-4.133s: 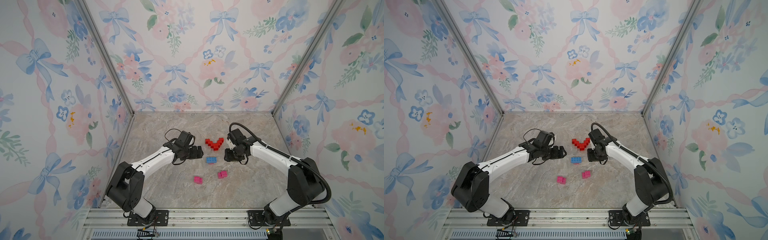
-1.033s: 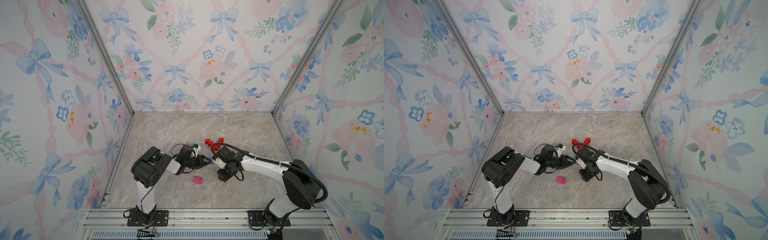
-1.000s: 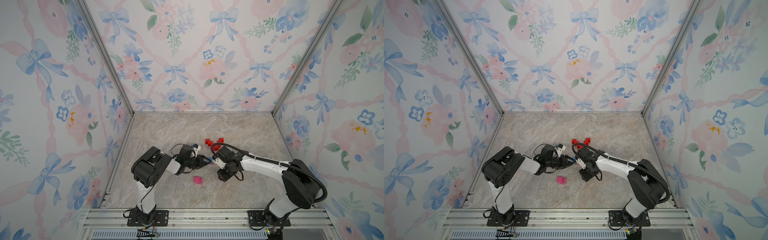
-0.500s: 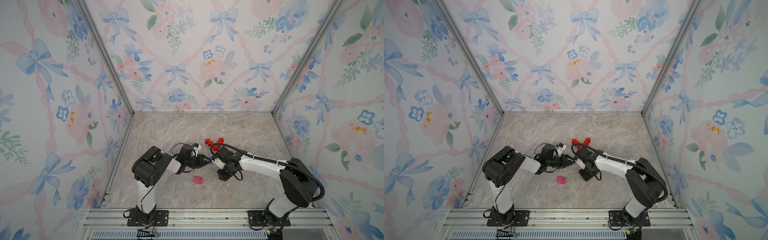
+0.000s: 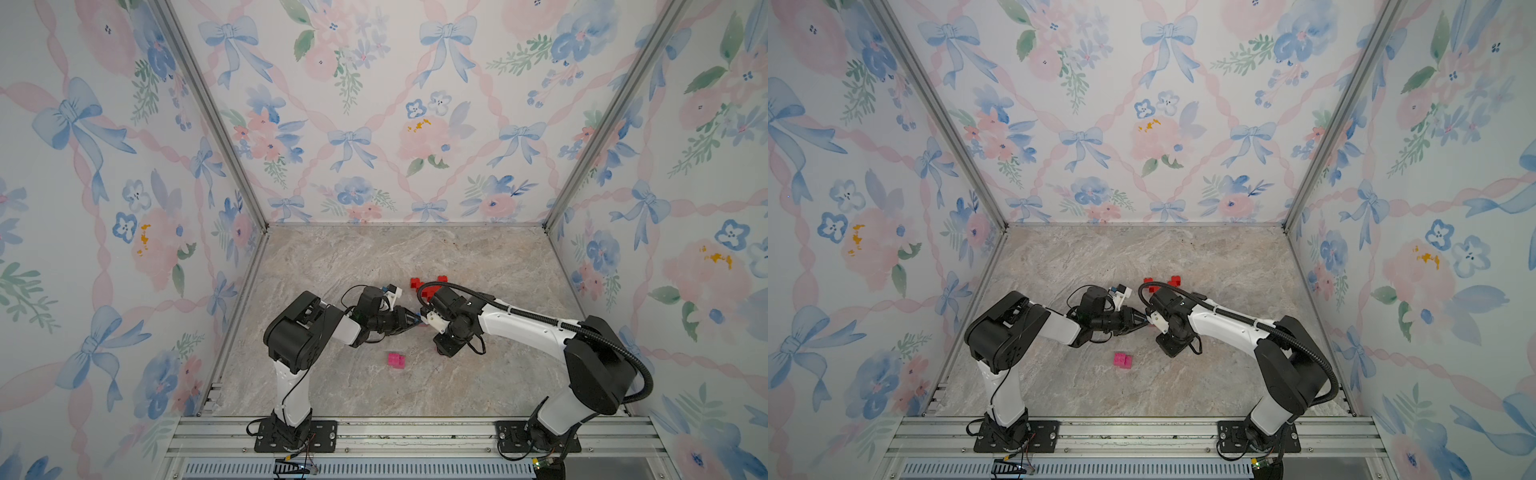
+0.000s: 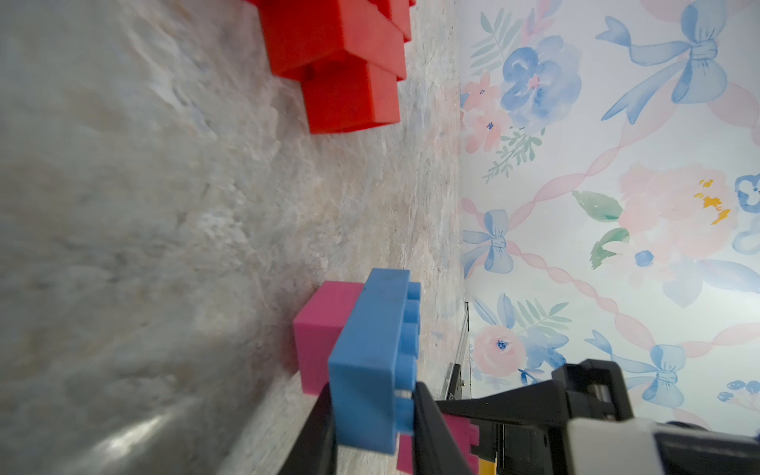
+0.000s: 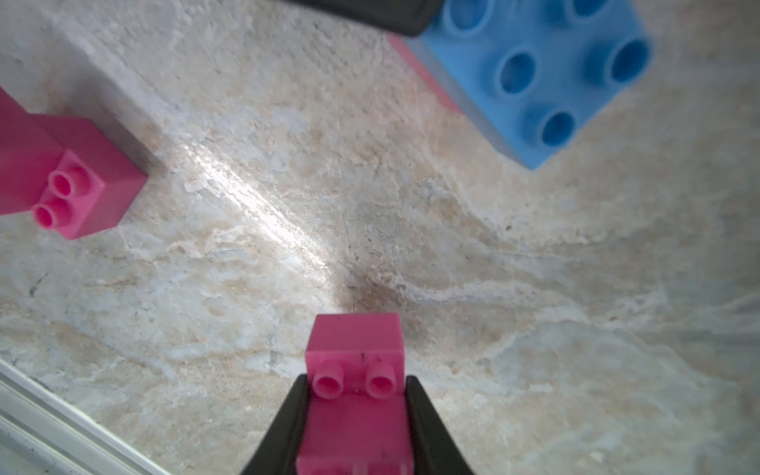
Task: Assemble the letter v with lego
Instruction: Pick up the lego brick from the center of the board, then assemble the lego brick with the lego brick.
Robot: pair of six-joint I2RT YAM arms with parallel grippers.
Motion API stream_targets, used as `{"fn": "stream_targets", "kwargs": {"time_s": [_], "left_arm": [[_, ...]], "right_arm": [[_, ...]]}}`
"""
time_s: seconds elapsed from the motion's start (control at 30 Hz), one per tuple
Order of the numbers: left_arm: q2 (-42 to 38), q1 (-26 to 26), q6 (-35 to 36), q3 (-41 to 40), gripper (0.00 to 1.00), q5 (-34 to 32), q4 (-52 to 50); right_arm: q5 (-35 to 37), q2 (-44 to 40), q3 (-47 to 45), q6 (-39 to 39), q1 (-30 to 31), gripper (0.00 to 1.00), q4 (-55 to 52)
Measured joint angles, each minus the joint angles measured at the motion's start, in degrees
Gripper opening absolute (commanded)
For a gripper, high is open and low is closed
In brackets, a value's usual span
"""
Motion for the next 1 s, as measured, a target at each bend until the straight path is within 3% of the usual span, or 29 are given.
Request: {"fn": "stream_targets", "kwargs": {"time_s": [0.27, 0.53, 0.67, 1.0], "left_arm": [[-0.1, 2.0, -0.1, -1.2, 0.23, 2.1, 0.5], [0.1, 2.8, 0.0, -1.6, 0.36, 2.8, 0.3], [0.7, 3.7, 0.1, -2.0, 0.41, 3.0, 0.2], [1.4, 4.3, 0.1, -1.8, 0.39, 3.8, -0.7]], "right_arm": [[-0.3, 1.7, 9.4, -9.8, -4.3, 0.29, -7.8], [-0.5, 6.2, 16.4, -22.1, -5.8, 0.30, -12.9], [-0.7, 8.8, 19.0, -25.2, -7.0, 0.31, -13.9], [-1.1, 10.7, 22.5, -29.4, -7.3, 0.32, -14.2]]}}
